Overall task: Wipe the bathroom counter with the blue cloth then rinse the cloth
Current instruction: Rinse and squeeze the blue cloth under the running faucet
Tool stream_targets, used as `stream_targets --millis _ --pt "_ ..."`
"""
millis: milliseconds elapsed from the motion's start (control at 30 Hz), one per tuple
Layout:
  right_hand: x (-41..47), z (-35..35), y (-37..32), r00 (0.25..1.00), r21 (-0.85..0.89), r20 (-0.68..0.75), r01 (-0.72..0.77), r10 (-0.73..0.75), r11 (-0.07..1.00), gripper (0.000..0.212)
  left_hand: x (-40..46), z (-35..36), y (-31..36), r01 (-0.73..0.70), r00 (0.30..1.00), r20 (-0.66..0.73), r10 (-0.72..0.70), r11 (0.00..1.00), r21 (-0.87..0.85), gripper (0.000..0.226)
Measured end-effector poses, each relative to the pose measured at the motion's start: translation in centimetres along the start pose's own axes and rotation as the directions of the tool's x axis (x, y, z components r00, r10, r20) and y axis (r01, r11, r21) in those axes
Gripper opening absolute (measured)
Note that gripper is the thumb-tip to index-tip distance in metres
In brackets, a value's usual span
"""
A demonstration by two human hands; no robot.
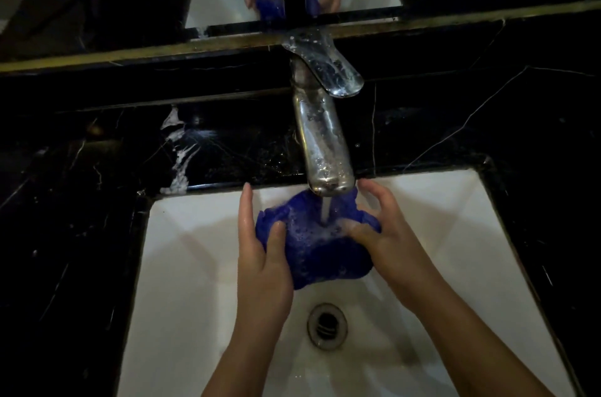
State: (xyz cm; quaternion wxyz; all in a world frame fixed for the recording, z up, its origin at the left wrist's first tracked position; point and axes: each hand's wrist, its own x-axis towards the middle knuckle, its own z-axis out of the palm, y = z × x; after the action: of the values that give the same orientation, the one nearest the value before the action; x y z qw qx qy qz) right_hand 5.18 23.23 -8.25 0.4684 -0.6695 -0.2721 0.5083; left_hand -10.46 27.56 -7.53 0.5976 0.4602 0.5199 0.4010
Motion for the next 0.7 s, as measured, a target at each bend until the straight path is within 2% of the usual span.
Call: stream_targets --millis 67,133,233,433,533,700 --pt "-0.1 0.0 0.1 0.999 -0.038 -0.009 0.051 -0.052 0.998 0.064 0.0 -0.4 -0.2 -0.107 0.993 0.07 0.098 0.985 0.137 0.064" --pt "-0.3 0.0 0.4 0.992 -0.07 -0.058 0.108 -0.112 0.992 0.062 0.2 -0.5 -0.1 -0.152 0.986 0.092 0.137 0.971 0.186 0.069" --pt "-0.3 -0.2 0.5 0.985 -0.061 -0.109 0.125 -0.132 0.99 0.061 0.5 -0.7 0.0 -0.109 0.994 0.044 0.102 0.976 0.191 0.068" --pt "0.5 2.2 0.6 0.999 0.088 -0.029 0.027 -0.025 0.996 0.049 -0.3 -2.6 1.7 -0.14 0.99 0.007 0.142 0.965 0.22 0.06" --pt "0.2 4.1 1.1 0.997 0.091 -0.045 0.061 -0.057 0.994 0.041 -1.1 -3.8 2.6 -0.155 0.986 -0.01 0.165 0.945 0.289 0.059" --pt "0.1 5.1 1.3 0.99 0.162 -0.103 0.115 -0.099 0.98 0.038 -1.3 -4.7 2.4 -0.095 0.993 -0.036 0.112 0.948 0.303 0.065"
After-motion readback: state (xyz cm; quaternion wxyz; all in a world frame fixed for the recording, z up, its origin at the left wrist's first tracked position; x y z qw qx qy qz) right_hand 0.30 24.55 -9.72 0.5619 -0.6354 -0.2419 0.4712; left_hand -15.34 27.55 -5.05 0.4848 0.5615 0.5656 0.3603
